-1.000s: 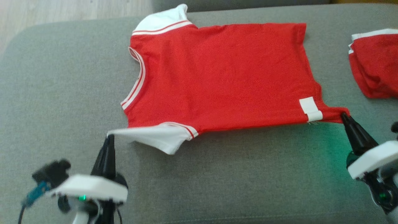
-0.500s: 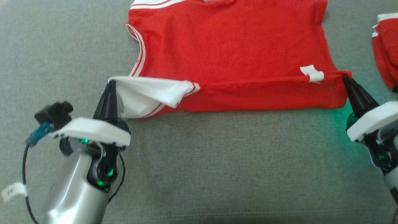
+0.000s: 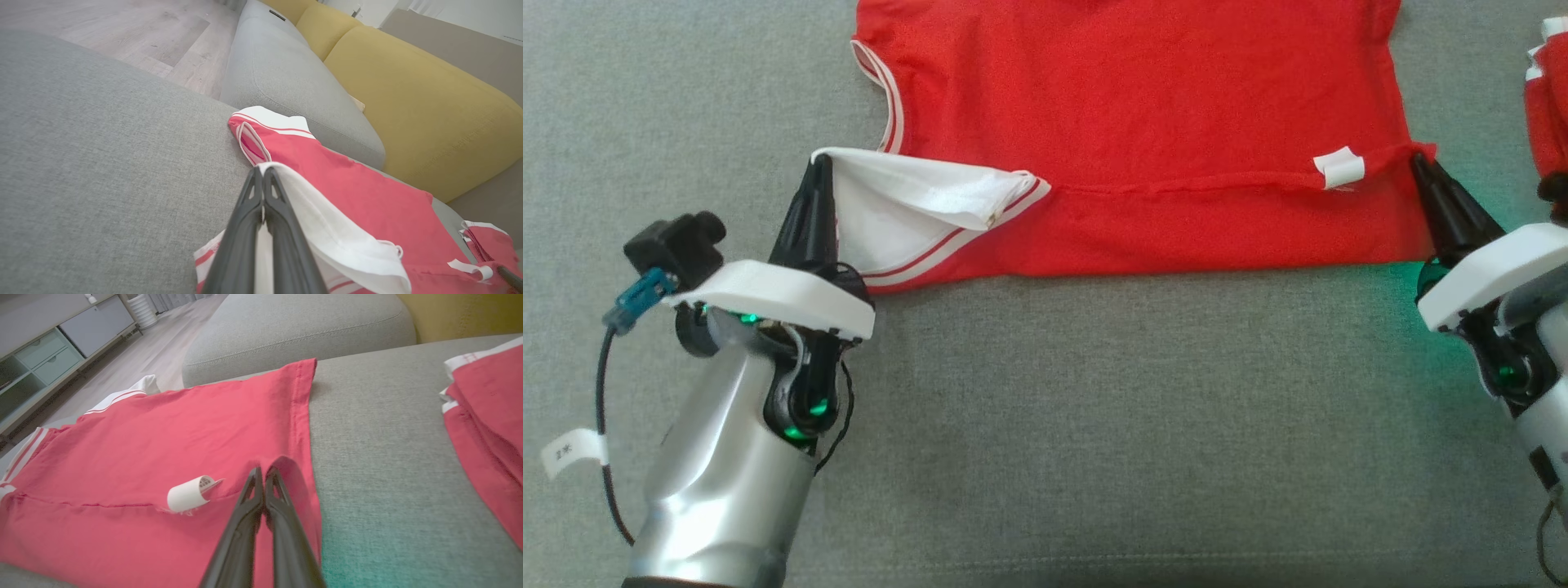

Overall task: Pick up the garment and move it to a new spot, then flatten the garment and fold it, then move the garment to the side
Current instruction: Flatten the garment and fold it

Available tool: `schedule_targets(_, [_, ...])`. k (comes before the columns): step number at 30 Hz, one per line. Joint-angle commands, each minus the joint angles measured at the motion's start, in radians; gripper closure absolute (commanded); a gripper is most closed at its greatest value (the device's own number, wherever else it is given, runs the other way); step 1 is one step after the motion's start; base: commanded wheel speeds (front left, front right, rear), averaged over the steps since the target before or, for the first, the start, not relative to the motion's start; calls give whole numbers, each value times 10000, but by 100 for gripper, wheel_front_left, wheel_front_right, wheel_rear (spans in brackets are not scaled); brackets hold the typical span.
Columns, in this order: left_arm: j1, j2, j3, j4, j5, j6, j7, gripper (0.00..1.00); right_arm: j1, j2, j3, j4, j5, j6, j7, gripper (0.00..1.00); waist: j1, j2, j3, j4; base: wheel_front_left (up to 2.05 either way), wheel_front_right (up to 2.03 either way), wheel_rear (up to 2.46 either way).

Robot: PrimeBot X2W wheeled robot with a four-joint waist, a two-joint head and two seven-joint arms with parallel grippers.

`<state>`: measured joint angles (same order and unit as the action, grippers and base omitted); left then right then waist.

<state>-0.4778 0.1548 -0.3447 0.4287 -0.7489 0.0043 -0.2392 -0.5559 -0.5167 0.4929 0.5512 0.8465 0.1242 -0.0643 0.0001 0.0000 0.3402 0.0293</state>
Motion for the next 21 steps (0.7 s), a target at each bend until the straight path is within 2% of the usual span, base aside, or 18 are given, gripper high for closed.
schedule_targets(1, [-397,182,335,-129,149,-69,-127,100,-198,-178,121,-45,91,65,-201,100,-1,0,-11,-11,0,0,0])
schedule_targets(7, [-512,51,520,269,449,-201,-205,100,-428,-139,335,486,223,65,-393,100,-1,0,-41,0,0,0,0])
schedule_targets(8, [-531,14,544,336,503,-224,-211,100,-453,-130,358,566,266,65,-432,94,-1,0,-43,11,0,0,0])
schedule_targets(9, [-551,-26,565,404,554,-252,-214,100,-473,-112,375,650,321,65,-463,80,-1,0,-42,22,0,0,0])
schedule_targets(10, [-576,-62,581,470,613,-288,-217,92,-493,-92,397,733,362,65,-485,42,-1,0,-42,32,0,0,0])
schedule_targets(11, [-604,-114,625,501,650,-352,-219,62,-514,-80,427,812,379,65,-510,0,-1,0,-40,45,0,0,0])
schedule_targets(12, [-604,-114,625,501,650,-352,-219,62,-514,-80,427,812,379,65,-510,0,-1,0,-40,45,0,0,0])
schedule_targets(14, [-638,-235,846,481,738,-420,-221,0,-556,-34,457,990,428,65,-545,0,-1,0,-54,67,0,0,0])
schedule_targets(18, [-484,-382,1054,441,1254,-501,-223,0,-615,43,460,1133,372,65,-999,0,-1,0,-193,78,0,0,0])
schedule_targets(21, [-94,-416,1308,28,1976,-338,-224,0,-578,60,426,1042,251,65,-1372,0,-1,0,-338,39,0,0,0])
